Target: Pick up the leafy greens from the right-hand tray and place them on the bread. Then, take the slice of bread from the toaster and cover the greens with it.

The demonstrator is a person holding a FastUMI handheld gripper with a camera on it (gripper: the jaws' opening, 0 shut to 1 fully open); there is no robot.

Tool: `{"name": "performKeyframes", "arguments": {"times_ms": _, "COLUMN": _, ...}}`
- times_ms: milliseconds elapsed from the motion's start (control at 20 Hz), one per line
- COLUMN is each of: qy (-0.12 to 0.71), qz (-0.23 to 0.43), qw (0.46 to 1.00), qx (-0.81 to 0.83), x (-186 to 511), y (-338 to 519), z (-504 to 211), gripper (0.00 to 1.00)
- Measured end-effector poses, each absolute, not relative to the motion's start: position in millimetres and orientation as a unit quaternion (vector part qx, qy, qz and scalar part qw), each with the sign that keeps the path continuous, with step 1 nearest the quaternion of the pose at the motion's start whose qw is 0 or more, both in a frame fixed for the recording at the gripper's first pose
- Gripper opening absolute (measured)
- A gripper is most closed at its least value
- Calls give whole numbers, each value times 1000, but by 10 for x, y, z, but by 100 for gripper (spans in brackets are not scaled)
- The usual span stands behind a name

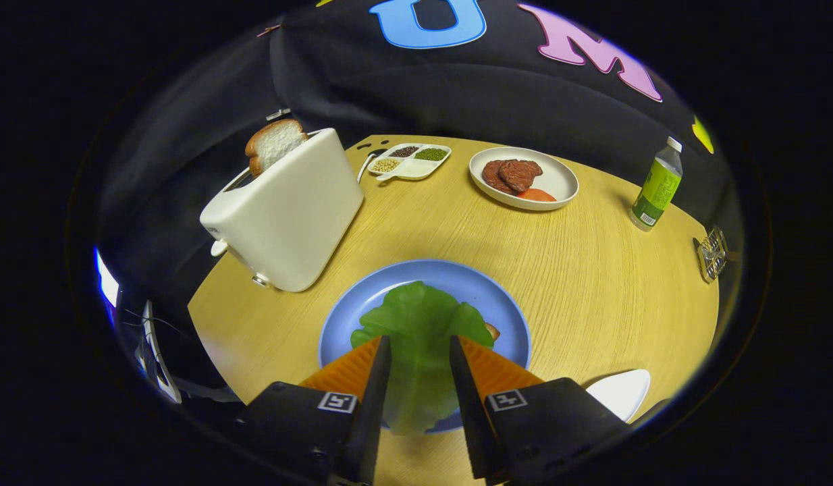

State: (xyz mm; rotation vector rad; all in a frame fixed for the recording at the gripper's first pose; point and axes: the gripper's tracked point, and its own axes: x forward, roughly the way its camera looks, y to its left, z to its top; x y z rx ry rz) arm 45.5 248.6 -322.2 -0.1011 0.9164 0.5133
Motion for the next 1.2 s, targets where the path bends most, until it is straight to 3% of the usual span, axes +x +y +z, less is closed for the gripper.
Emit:
{"name": "performKeyframes", "arguments": {"times_ms": 150, "qy": 428, "qz": 246, "qw": 868, "qx": -52, "x": 483, "y": 2479, "z": -3174, "gripper": 84}}
{"name": "performKeyframes", "arguments": {"times_ms": 200, "qy": 425, "qz": 245, "qw": 870, "qx": -52, "x": 489, "y": 2471, "z": -3151, "gripper": 84}}
{"name": "performKeyframes", "arguments": {"times_ms": 350, "qy": 412, "qz": 237, "qw": 879, "qx": -45, "x": 556, "y": 2468, "z": -3003, "gripper": 100}}
{"name": "performKeyframes", "arguments": {"times_ms": 850, "qy": 290, "qz": 257, "qw": 921, "qx": -41, "x": 957, "y": 2958, "z": -1832, "gripper": 98}}
{"name": "performKeyframes", "arguments": {"times_ms": 1200, "qy": 254, "qz": 284, "qw": 924, "qx": -27, "x": 1254, "y": 3709, "z": -1409, "gripper": 99}}
